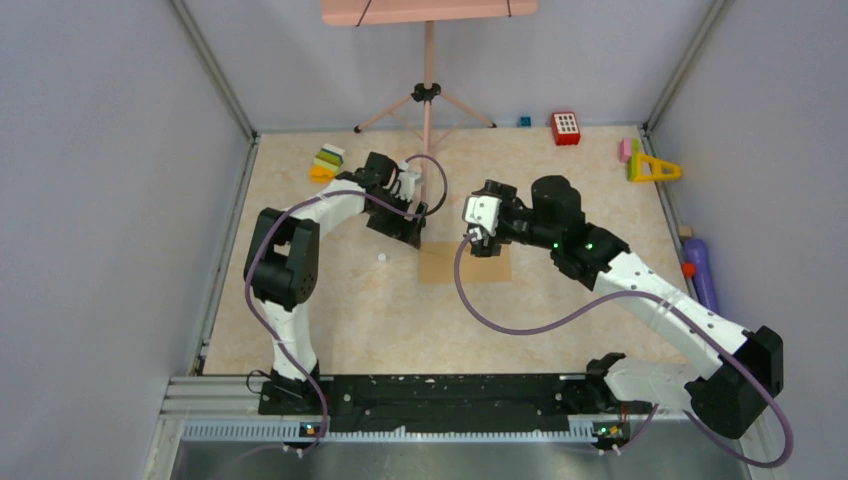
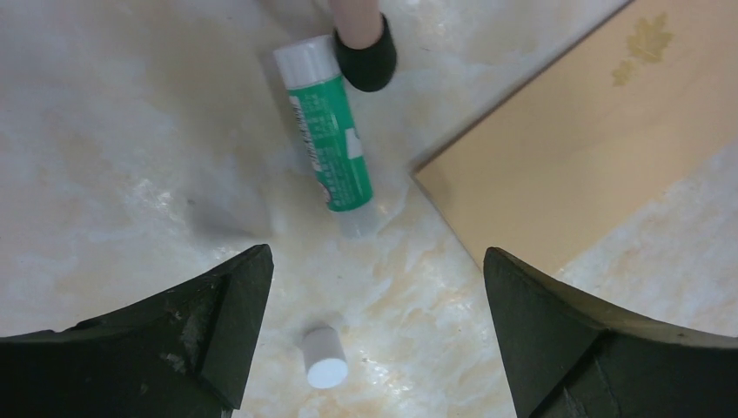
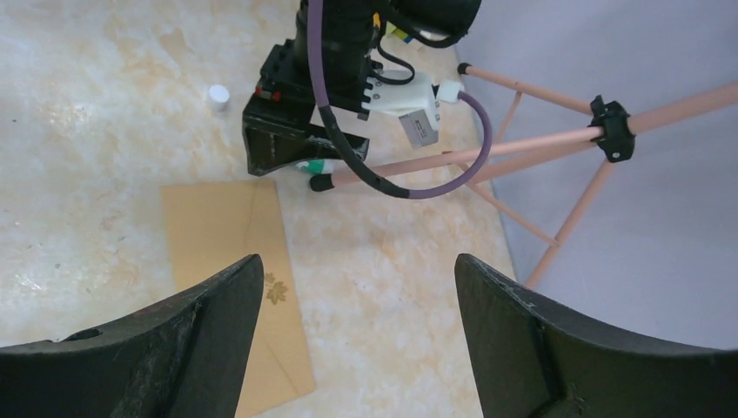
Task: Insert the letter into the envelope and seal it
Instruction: Seal the envelope flap on the envelope, then screw the solid glue.
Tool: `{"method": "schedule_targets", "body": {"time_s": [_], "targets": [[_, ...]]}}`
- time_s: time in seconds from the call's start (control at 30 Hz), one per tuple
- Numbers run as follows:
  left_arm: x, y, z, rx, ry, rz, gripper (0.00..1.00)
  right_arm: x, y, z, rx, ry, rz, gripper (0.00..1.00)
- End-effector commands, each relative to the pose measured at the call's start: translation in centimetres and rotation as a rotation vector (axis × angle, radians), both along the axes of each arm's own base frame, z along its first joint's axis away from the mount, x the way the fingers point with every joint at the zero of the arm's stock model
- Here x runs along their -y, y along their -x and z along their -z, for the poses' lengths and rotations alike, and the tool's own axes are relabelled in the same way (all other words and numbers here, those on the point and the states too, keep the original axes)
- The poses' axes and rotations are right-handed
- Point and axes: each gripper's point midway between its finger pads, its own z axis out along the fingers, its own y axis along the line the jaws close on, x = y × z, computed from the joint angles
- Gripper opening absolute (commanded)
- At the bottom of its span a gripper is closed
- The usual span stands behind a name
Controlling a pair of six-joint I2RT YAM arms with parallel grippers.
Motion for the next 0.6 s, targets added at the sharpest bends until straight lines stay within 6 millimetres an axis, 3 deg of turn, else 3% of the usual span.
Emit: {"method": "schedule_targets", "body": {"time_s": [0.0,0.17,0.57], "targets": [[-0.6,-3.3,-1.4,0.078,-0.029,-0.062,0.94,0.6,2.3,0.6,-0.073,-0.049,-0.041,0.80],[0.0,-4.2,-1.4,0.084,-0.033,-0.051,0.84,0.8,2.2,1.3,-0.072,-0.045,-0.033,0.80],[0.6,-3.4,0.9,0.022,-0.070,-0.028,0.70,1.3,1.9,1.1,-0.040,-0.047,-0.002,0.80]]}}
